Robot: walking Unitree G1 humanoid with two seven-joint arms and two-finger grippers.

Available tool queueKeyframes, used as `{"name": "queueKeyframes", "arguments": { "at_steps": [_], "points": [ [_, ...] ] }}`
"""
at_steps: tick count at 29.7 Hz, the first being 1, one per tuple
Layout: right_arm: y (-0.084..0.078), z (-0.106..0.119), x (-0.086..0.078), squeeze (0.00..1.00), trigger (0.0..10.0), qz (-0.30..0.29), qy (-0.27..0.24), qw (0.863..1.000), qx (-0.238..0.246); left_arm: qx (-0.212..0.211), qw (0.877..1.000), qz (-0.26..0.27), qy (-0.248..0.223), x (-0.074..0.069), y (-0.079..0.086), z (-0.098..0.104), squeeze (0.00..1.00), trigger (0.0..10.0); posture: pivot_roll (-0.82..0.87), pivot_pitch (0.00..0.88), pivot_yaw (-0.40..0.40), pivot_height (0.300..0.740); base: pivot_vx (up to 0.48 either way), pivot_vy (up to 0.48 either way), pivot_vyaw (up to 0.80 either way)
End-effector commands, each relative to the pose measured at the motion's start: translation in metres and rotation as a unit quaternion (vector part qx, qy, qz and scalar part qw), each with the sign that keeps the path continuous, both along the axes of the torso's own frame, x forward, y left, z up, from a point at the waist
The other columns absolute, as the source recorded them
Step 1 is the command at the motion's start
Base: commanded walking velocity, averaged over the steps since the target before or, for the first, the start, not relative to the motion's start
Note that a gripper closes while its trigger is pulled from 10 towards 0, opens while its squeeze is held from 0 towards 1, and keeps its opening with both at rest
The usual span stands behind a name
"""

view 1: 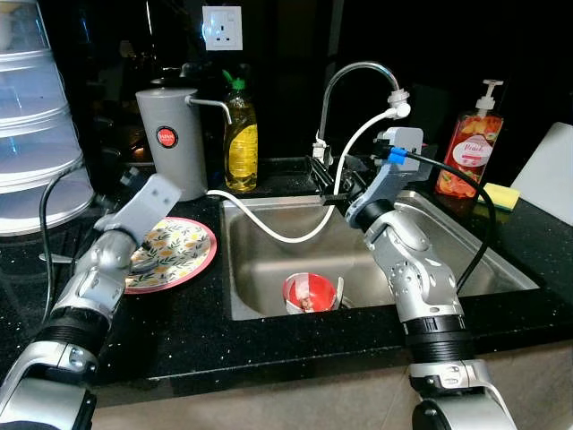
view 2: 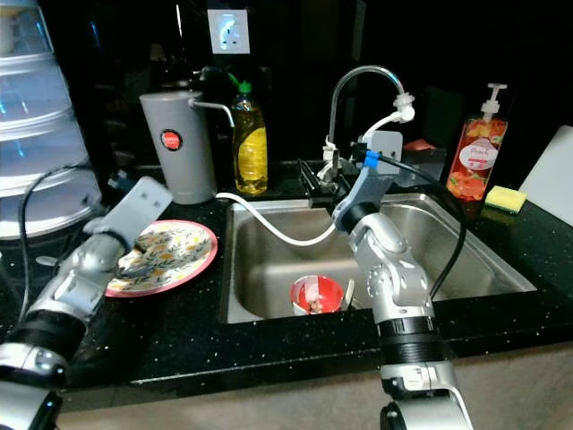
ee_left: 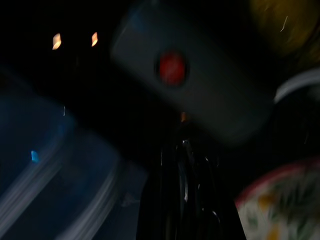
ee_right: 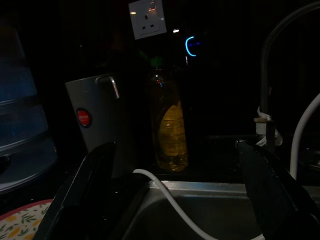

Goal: Kitchen organization

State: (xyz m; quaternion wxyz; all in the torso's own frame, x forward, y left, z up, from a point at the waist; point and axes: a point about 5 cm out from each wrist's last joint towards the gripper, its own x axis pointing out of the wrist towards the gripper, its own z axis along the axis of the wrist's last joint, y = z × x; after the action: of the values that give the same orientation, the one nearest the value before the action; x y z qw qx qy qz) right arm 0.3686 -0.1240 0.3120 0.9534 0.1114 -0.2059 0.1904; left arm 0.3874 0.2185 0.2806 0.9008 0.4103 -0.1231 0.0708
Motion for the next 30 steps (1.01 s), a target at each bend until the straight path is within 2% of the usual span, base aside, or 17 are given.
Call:
{"name": "queueKeyframes", "arguments": {
  "at_steps": [1, 3, 4, 7, 8, 9, 12, 13, 16, 19, 20, 22, 23, 24, 25, 27, 30],
  "points": [
    [-0.007, 0.004, 0.0, 0.0, 10.0, -0.014, -0.001, 1.0, 0.003, 0.009, 0.998, -0.064, -0.024, -0.006, -0.018, 0.011, 0.0, 10.0, -0.02, 0.016, -0.02, 0.74, 0.0, 0.0, 0.0],
    [-0.008, 0.004, 0.001, 0.0, 10.0, -0.017, -0.001, 1.0, 0.003, -0.004, 0.992, -0.12, -0.042, -0.012, -0.035, 0.021, 0.0, 10.0, -0.02, 0.016, -0.02, 0.74, 0.0, 0.0, 0.0],
    [-0.008, 0.004, 0.001, 0.0, 10.0, -0.017, -0.001, 1.0, 0.003, -0.004, 0.992, -0.12, -0.042, -0.012, -0.035, 0.021, 0.0, 10.0, -0.02, 0.016, -0.02, 0.74, 0.0, 0.0, 0.0],
    [-0.01, 0.004, 0.001, 0.0, 10.0, -0.022, -0.003, 1.0, 0.003, -0.059, 0.971, -0.228, -0.049, -0.023, -0.063, 0.034, 0.0, 10.0, -0.02, 0.012, -0.02, 0.74, 0.0, 0.0, 0.0],
    [-0.01, 0.004, 0.001, 0.0, 10.0, -0.022, -0.003, 1.0, 0.003, -0.059, 0.971, -0.228, -0.049, -0.023, -0.063, 0.034, 0.0, 10.0, -0.02, 0.012, -0.02, 0.74, 0.0, 0.0, 0.0],
    [-0.011, 0.004, 0.001, 0.0, 10.0, -0.024, -0.003, 1.0, 0.003, -0.082, 0.96, -0.261, -0.05, -0.027, -0.071, 0.038, 0.0, 10.0, -0.02, 0.011, -0.019, 0.74, 0.0, 0.0, 0.0],
    [-0.015, 0.006, 0.0, 0.0, 10.0, -0.032, -0.006, 0.999, 0.003, -0.175, 0.914, -0.366, -0.026, -0.038, -0.095, 0.044, 0.0, 10.0, -0.03, 0.009, -0.016, 0.74, 0.0, 0.0, 0.0],
    [-0.015, 0.006, 0.0, 0.0, 10.0, -0.032, -0.006, 0.999, 0.003, -0.175, 0.914, -0.366, -0.026, -0.038, -0.095, 0.044, 0.0, 10.0, -0.03, 0.009, -0.016, 0.74, 0.0, 0.0, 0.0],
    [-0.019, 0.007, 0.0, 0.0, 10.0, -0.043, -0.01, 0.999, 0.0, -0.228, 0.882, -0.413, 0.023, -0.039, -0.108, 0.037, 0.0, 10.0, -0.04, 0.003, -0.009, 0.74, 0.0, 0.0, 0.0],
    [-0.021, 0.008, -0.001, 0.0, 10.0, -0.047, -0.011, 0.999, -0.002, -0.239, 0.876, -0.417, 0.047, -0.038, -0.112, 0.031, 0.0, 10.0, -0.04, 0.003, -0.009, 0.74, 0.0, 0.0, 0.0],
    [-0.023, 0.009, -0.001, 0.0, 10.0, -0.051, -0.013, 0.999, -0.003, -0.277, 0.863, -0.415, 0.082, -0.034, -0.113, 0.024, 0.0, 10.0, -0.04, 0.002, -0.006, 0.74, 0.0, 0.0, 0.0],
    [-0.026, 0.009, -0.002, 0.0, 10.0, -0.058, -0.016, 0.998, -0.007, -0.344, 0.835, -0.412, 0.122, -0.028, -0.113, 0.015, 0.0, 10.0, -0.05, 0.001, -0.004, 0.74, 0.0, 0.0, 0.0],
    [-0.026, 0.009, -0.002, 0.0, 10.0, -0.058, -0.016, 0.998, -0.007, -0.344, 0.835, -0.412, 0.122, -0.028, -0.113, 0.015, 0.0, 10.0, -0.05, 0.001, -0.004, 0.74, 0.0, 0.0, 0.0],
    [-0.027, 0.01, -0.002, 0.0, 10.0, -0.062, -0.017, 0.998, -0.01, -0.384, 0.823, -0.391, 0.149, -0.021, -0.111, 0.008, 0.0, 10.0, -0.05, 0.0, -0.003, 0.74, 0.0, 0.0, 0.0],
    [-0.027, 0.01, -0.003, 0.0, 10.0, -0.066, -0.02, 0.998, -0.015, -0.431, 0.805, -0.366, 0.182, -0.014, -0.107, 0.001, 0.0, 10.0, -0.05, 0.0, -0.003, 0.74, 0.0, 0.0, 0.0],
    [-0.029, 0.011, -0.003, 0.0, 10.0, -0.073, -0.023, 0.997, -0.021, -0.491, 0.777, -0.316, 0.236, -0.004, -0.1, -0.015, 0.0, 10.0, -0.05, 0.0, -0.003, 0.74, 0.0, 0.0, 0.0],
    [-0.03, 0.012, -0.002, 0.0, 10.0, -0.076, -0.023, 0.997, -0.021, -0.494, 0.777, -0.307, 0.241, -0.003, -0.099, -0.019, 0.0, 10.0, -0.05, 0.0, -0.004, 0.74, 0.0, 0.0, 0.0]
  ]
}}
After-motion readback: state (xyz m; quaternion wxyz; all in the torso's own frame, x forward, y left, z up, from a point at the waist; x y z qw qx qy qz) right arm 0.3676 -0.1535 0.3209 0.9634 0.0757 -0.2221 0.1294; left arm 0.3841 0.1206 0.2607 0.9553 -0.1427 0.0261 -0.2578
